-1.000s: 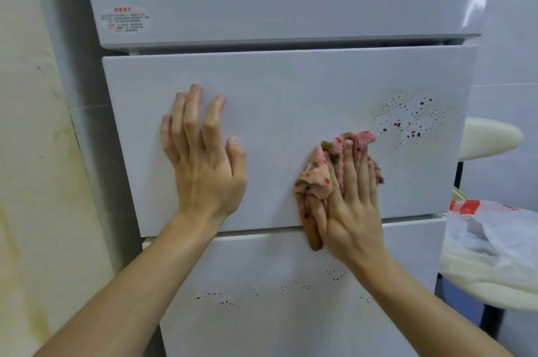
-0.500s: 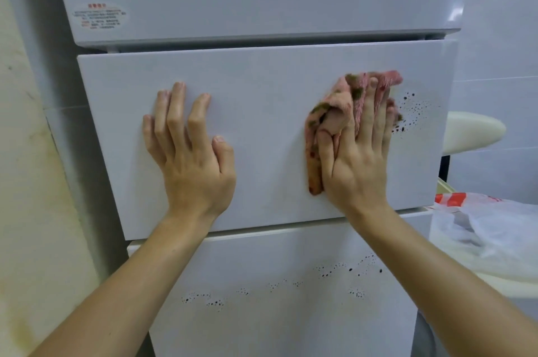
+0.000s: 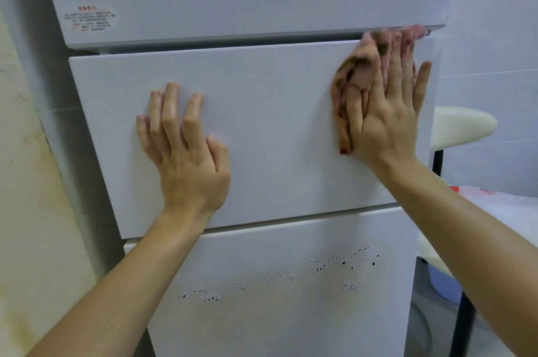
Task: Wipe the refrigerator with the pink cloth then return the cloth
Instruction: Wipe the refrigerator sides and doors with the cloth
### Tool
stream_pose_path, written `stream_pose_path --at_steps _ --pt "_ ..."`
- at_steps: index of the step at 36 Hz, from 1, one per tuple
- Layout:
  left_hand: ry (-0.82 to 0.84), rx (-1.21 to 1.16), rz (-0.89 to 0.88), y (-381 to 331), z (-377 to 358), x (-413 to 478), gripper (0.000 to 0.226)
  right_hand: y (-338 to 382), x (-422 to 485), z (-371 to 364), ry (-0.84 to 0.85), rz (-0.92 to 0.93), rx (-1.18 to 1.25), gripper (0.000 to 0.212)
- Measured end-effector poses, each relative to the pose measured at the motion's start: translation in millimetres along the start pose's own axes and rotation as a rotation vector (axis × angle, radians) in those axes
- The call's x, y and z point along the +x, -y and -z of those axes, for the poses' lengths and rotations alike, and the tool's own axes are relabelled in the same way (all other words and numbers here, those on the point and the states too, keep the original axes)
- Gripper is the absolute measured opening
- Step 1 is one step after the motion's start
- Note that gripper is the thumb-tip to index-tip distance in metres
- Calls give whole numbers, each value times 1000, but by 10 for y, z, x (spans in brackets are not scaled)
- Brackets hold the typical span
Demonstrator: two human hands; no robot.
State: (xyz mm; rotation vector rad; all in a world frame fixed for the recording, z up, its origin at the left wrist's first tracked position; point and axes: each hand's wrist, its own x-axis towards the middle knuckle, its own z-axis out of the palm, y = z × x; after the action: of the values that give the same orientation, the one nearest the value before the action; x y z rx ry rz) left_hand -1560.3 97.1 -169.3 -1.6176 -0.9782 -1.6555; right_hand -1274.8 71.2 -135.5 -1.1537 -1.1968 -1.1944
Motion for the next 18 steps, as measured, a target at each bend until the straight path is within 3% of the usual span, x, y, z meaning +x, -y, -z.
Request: stream_pose_path --at_steps 6,13,18 --pt "1 44 -95 -24 -46 -37 58 105 -174 -36 10 -94 72 63" --pt "53 25 -172 -212 -136 -128 60 -39 -985 86 129 21 108 66" --pt "36 23 -156 -231 -150 -130 60 -359 -1110 213 204 206 32 67"
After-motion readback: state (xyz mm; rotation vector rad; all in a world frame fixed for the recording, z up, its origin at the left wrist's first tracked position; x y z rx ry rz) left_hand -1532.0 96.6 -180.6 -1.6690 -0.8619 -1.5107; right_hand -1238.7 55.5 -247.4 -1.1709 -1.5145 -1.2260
